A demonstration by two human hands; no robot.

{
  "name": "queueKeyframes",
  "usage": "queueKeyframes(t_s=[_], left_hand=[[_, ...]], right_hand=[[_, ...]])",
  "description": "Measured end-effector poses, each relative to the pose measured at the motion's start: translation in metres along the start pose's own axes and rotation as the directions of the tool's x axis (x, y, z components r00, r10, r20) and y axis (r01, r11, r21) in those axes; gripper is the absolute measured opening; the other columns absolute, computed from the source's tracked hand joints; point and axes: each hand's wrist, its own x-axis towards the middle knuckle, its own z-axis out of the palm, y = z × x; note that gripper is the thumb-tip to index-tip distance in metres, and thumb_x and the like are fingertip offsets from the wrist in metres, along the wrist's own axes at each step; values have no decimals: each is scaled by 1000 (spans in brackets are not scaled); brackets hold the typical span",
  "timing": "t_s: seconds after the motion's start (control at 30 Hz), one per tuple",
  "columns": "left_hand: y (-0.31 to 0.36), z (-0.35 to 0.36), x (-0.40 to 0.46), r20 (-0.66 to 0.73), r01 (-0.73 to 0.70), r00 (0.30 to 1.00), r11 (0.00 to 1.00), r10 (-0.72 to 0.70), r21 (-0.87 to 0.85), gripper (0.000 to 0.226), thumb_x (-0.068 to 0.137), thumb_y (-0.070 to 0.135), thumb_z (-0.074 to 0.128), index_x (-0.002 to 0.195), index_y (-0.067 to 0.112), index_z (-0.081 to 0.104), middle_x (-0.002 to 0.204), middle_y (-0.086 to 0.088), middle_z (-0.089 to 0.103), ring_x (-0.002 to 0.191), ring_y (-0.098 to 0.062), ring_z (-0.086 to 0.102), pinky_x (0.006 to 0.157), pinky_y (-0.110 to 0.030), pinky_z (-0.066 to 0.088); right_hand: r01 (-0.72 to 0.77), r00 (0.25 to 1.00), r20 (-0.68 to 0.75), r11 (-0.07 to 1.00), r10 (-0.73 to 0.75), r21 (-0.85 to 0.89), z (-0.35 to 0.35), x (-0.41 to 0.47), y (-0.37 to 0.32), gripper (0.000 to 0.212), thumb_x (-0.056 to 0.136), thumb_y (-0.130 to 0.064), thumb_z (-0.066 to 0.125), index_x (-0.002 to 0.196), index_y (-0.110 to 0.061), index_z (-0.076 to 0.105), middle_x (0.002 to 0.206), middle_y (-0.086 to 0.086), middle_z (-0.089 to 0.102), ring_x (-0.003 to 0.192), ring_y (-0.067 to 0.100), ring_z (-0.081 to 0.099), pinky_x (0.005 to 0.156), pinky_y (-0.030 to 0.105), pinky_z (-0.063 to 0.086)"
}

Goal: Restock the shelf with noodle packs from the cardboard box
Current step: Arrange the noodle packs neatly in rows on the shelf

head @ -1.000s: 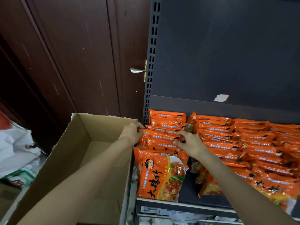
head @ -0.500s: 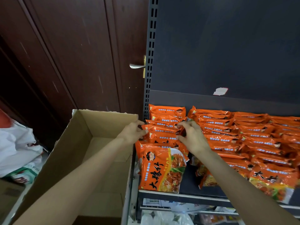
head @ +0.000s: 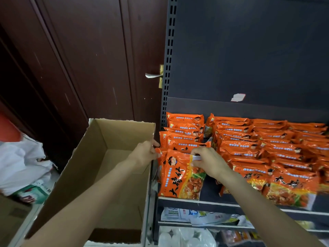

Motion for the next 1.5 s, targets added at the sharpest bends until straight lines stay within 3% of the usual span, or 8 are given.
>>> queueKeyframes(t_s=[0.13, 0.3, 0.47, 0.7, 0.83, 1.0, 1.2, 1.5], left_hand=[[4, 10, -8, -175, -54, 983, 998, 55, 10, 40, 85, 11, 67, 122, 14, 52, 114, -3, 53, 109, -18, 56, 93, -30, 49], [11, 24, -18, -146, -176, 971, 979, 190, 106, 27, 89, 18, 61, 117, 20, 61, 117, 5, 47, 111, -11, 49, 93, -24, 45], [15, 37, -25, -116, -96, 987, 987, 111, 129, 41, 88, 14, 64, 128, 17, 55, 129, -4, 52, 116, -19, 53, 96, -29, 46], [28, 48, -25, -255, 9, 967, 999, -20, -46, 17, 88, 5, 62, 105, 9, 63, 108, -8, 67, 90, -13, 61, 86, -28, 52], [45, 48, -31, -295, -112, 951, 992, 91, -57, 16, 85, 11, 67, 100, 13, 65, 97, -2, 69, 80, -8, 62, 82, -29, 52], [53, 53, -31, -219, -211, 961, 958, 168, -193, 37, 83, 11, 69, 117, 21, 56, 103, -1, 69, 93, -8, 64, 82, -20, 50], [13, 63, -28, 63, -12, 998, 997, 7, 75, 66, 74, 26, 79, 129, 16, 45, 125, 0, 56, 115, -19, 55, 97, -34, 46], [7, 57, -23, -116, -49, 991, 995, 60, 90, 18, 85, 8, 65, 101, 12, 63, 100, -2, 65, 89, -13, 61, 74, -18, 50]], right_hand=[[-47, 998, -46, 997, 44, -64, -3, -5, 3, 33, 86, -6, 61, 65, -17, 38, 68, -5, 52, 65, 8, 53, 60, 33, 42], [-37, 995, -95, 991, 25, -130, -5, -17, 12, 32, 85, 1, 59, 68, -20, 40, 95, 1, 55, 85, 18, 54, 69, 35, 48], [-28, 995, -103, 980, 7, -198, -2, -30, 23, 31, 85, 7, 51, 107, -15, 47, 100, 7, 62, 88, 27, 61, 66, 35, 48], [-20, 986, -168, 980, -14, -200, 1, -30, 20, 25, 87, 2, 52, 100, -17, 43, 96, 5, 61, 86, 26, 62, 64, 36, 49], [95, 981, -162, 993, -106, -76, 0, -32, 8, 74, 82, -22, 70, 141, -27, 26, 135, 2, 41, 126, 20, 41, 92, 38, 48], [128, 982, -132, 990, -134, -54, 2, -29, 7, 67, 83, -25, 70, 141, -30, 36, 139, -1, 45, 122, 17, 46, 96, 38, 46], [62, 983, -173, 997, -69, -44, 4, -28, 14, 68, 88, -18, 64, 143, -40, 30, 127, 5, 49, 113, 22, 53, 90, 38, 50], [105, 961, -271, 980, -57, 168, 11, -28, 22, 61, 86, -14, 66, 138, -30, 40, 123, 7, 54, 112, 21, 52, 93, 30, 41]])
